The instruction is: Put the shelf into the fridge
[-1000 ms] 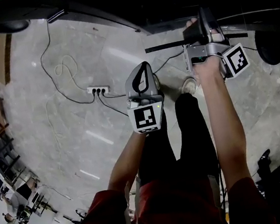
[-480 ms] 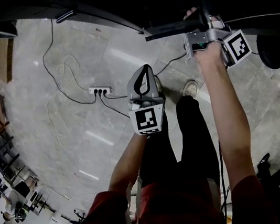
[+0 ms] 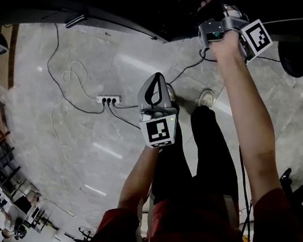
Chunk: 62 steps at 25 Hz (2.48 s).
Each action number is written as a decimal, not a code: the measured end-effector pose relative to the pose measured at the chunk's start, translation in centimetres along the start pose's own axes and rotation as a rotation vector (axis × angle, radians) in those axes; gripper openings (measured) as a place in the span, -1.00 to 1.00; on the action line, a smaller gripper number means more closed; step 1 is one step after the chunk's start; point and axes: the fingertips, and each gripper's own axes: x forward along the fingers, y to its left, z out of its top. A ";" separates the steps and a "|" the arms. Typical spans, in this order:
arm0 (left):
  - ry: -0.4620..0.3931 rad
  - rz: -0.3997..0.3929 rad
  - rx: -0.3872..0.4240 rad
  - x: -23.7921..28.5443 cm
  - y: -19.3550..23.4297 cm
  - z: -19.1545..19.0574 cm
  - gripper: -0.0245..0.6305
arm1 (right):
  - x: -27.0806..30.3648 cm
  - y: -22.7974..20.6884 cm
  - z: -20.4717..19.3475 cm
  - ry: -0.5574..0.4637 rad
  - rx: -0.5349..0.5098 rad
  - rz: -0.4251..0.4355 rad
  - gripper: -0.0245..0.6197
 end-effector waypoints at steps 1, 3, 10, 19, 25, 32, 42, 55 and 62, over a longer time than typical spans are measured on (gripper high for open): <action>0.000 0.000 -0.001 -0.1 0.0 0.0 -0.91 | 0.2 0.0 0.0 -0.001 -0.001 -0.002 -0.89; 0.000 0.001 -0.001 -0.2 0.0 0.1 -0.91 | 0.7 0.1 0.0 0.000 -0.004 -0.008 -0.89; -0.003 -0.004 -0.001 -0.1 -0.3 0.2 -0.91 | 2.2 0.2 -0.1 0.009 -0.004 -0.019 -0.89; -0.009 -0.013 -0.005 0.6 -0.8 1.2 -0.91 | 4.2 -0.1 0.4 -0.003 0.000 -0.007 -0.89; 0.030 -0.007 -0.023 1.0 -0.9 0.5 -0.91 | 3.9 0.1 1.2 -0.068 -0.003 -0.002 -0.85; 0.048 -0.027 -0.031 1.0 -1.4 0.4 -0.91 | 3.9 0.0 1.6 -0.103 -0.006 -0.007 -0.83; 0.049 -0.039 -0.024 0.9 -1.3 0.6 -0.91 | 2.8 0.1 1.3 -0.055 0.011 0.053 -0.50; 0.069 -0.018 -0.039 0.0 -3.1 2.3 -0.91 | -6.4 0.0 0.5 0.015 0.080 0.050 -0.49; 0.043 0.006 -0.051 -1.8 -3.9 6.4 -0.91 | -12.4 3.4 0.3 0.092 0.042 0.042 -0.50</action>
